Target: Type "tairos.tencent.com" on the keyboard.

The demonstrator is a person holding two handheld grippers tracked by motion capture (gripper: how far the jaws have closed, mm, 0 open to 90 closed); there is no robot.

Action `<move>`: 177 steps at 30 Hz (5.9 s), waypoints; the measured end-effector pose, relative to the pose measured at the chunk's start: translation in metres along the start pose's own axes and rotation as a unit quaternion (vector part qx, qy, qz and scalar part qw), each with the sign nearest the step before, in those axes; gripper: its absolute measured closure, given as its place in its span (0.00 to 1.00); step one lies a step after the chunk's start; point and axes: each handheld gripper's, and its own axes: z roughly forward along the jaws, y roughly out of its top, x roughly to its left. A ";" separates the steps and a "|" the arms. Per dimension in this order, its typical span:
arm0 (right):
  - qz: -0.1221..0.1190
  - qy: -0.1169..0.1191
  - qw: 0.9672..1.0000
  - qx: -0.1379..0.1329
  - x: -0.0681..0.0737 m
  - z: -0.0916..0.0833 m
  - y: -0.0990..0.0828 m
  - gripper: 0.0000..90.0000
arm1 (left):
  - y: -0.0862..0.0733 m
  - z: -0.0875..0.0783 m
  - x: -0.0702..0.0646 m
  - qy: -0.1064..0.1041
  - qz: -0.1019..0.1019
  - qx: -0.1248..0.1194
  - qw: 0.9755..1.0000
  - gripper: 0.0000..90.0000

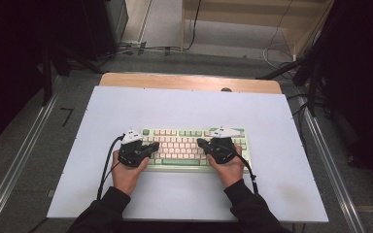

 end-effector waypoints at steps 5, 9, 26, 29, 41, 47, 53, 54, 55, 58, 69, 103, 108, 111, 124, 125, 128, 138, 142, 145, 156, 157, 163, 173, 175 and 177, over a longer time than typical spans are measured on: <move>0.000 0.001 1.000 0.002 0.001 0.001 -0.001 0.98 | -0.001 0.003 -0.001 -0.003 0.003 0.005 1.000 1.00; 0.001 0.000 1.000 0.000 0.000 0.000 -0.001 0.98 | -0.001 0.005 -0.002 -0.004 0.005 0.007 1.000 1.00; 0.000 -0.001 1.000 0.000 0.000 -0.001 0.000 0.98 | -0.002 0.008 -0.002 -0.002 0.006 0.013 1.000 1.00; -0.001 0.000 1.000 -0.002 0.001 -0.001 0.000 0.98 | -0.002 0.008 -0.002 -0.001 0.007 0.013 1.000 1.00; -0.002 -0.001 1.000 0.001 0.000 -0.002 0.000 0.98 | -0.001 0.005 -0.003 -0.004 0.007 0.002 1.000 1.00; 0.002 -0.005 1.000 0.005 -0.003 -0.004 -0.005 0.98 | 0.001 -0.001 0.001 0.000 0.004 -0.014 1.000 1.00; 0.002 -0.005 1.000 0.007 -0.003 -0.008 -0.008 0.98 | 0.001 -0.005 0.004 0.003 0.001 -0.023 1.000 1.00; 0.001 -0.004 1.000 0.008 -0.003 -0.010 -0.008 0.98 | 0.001 -0.005 0.004 0.003 -0.001 -0.024 1.000 1.00; 0.002 -0.003 1.000 0.008 -0.002 -0.011 -0.009 0.98 | 0.001 -0.005 0.005 0.004 -0.001 -0.025 1.000 1.00; 0.001 -0.003 1.000 0.011 -0.002 -0.013 -0.012 0.98 | 0.001 -0.006 0.006 0.003 -0.005 -0.026 1.000 1.00; -0.001 0.002 1.000 0.020 0.001 -0.020 -0.020 0.98 | 0.001 -0.005 0.006 0.002 -0.004 -0.024 1.000 1.00; -0.005 0.004 0.999 0.041 0.004 -0.012 -0.028 0.98 | 0.000 -0.004 0.003 -0.007 -0.001 -0.015 1.000 1.00; -0.005 0.005 0.999 0.032 0.005 -0.015 -0.025 0.98 | 0.001 -0.003 0.002 -0.008 0.000 -0.016 1.000 1.00; -0.006 0.006 1.000 0.026 0.005 -0.017 -0.022 0.98 | 0.000 -0.003 0.002 -0.008 -0.001 -0.015 1.000 1.00; -0.007 0.009 1.000 0.017 0.003 -0.013 -0.018 0.98 | 0.006 0.010 -0.008 -0.020 -0.003 -0.014 1.000 1.00; -0.007 0.010 1.000 0.018 0.003 -0.013 -0.018 0.98 | 0.007 0.012 -0.009 -0.022 -0.002 -0.014 1.000 1.00; -0.008 0.010 1.000 0.016 0.004 -0.013 -0.017 0.98 | 0.010 0.016 -0.013 -0.024 0.000 -0.016 1.000 1.00; -0.010 0.011 1.000 0.016 0.006 -0.011 -0.016 0.98 | 0.017 0.028 -0.022 -0.028 0.011 -0.013 0.999 1.00; -0.009 0.010 1.000 0.016 0.006 -0.011 -0.016 0.98 | 0.018 0.031 -0.024 -0.028 0.017 -0.012 0.999 1.00; -0.012 0.010 1.000 0.014 0.006 -0.011 -0.014 0.98 | 0.018 0.035 -0.024 -0.029 0.014 -0.008 0.999 1.00; -0.012 0.011 1.000 0.007 0.006 -0.012 -0.011 0.98 | 0.020 0.041 -0.027 -0.033 0.016 -0.002 0.999 1.00; -0.012 0.011 1.000 0.008 0.006 -0.012 -0.011 0.98 | 0.020 0.041 -0.027 -0.032 0.017 0.001 0.999 1.00; -0.012 0.012 1.000 0.008 0.007 -0.012 -0.011 0.98 | 0.020 0.043 -0.028 -0.034 0.018 0.003 0.999 1.00; -0.012 0.013 1.000 0.009 0.007 -0.012 -0.011 0.98 | 0.020 0.046 -0.028 -0.023 0.022 0.011 0.999 1.00; -0.011 0.012 1.000 0.008 0.007 -0.012 -0.011 0.98 | 0.020 0.047 -0.028 -0.023 0.022 0.013 0.999 1.00; -0.010 0.012 1.000 0.008 0.006 -0.012 -0.010 0.98 | 0.019 0.048 -0.028 -0.021 0.022 0.014 0.999 1.00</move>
